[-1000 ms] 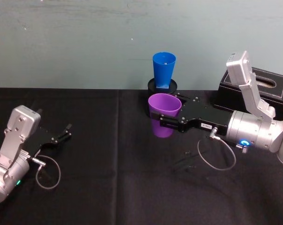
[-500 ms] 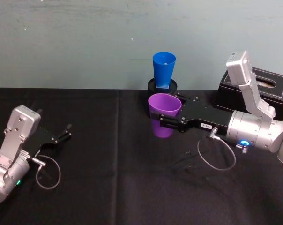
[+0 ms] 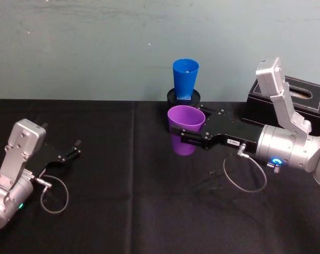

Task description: Pick up one cup with a gripper and tap it against the other cup.

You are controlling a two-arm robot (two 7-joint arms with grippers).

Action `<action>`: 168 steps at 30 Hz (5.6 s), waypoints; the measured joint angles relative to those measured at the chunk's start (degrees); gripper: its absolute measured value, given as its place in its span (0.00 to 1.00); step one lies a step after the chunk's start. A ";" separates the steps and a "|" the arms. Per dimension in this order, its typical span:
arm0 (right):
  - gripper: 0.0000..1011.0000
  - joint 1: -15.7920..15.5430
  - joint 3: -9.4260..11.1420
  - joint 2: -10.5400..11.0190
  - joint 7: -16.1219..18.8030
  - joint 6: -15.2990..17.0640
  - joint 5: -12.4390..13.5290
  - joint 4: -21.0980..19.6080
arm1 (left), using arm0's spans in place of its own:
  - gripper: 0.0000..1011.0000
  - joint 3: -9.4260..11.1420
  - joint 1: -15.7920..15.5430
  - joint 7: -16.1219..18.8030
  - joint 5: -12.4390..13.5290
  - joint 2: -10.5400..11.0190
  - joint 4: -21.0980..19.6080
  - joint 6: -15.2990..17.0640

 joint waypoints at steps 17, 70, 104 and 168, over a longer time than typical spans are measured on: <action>0.72 -0.36 -0.62 0.54 0.39 -0.71 0.16 -0.67 | 1.00 0.00 0.00 0.00 0.00 0.00 0.00 0.00; 0.72 -14.91 0.00 5.97 -2.23 -15.54 -3.89 -3.37 | 1.00 0.00 0.00 0.00 0.00 0.00 0.00 0.00; 0.72 -12.77 1.68 -0.12 -3.86 -17.81 -7.35 4.82 | 1.00 0.00 0.00 0.00 0.00 0.00 0.00 0.00; 0.99 -13.31 3.05 -1.73 -2.51 -20.73 -5.55 5.66 | 1.00 0.00 0.00 0.00 0.00 0.00 0.00 0.01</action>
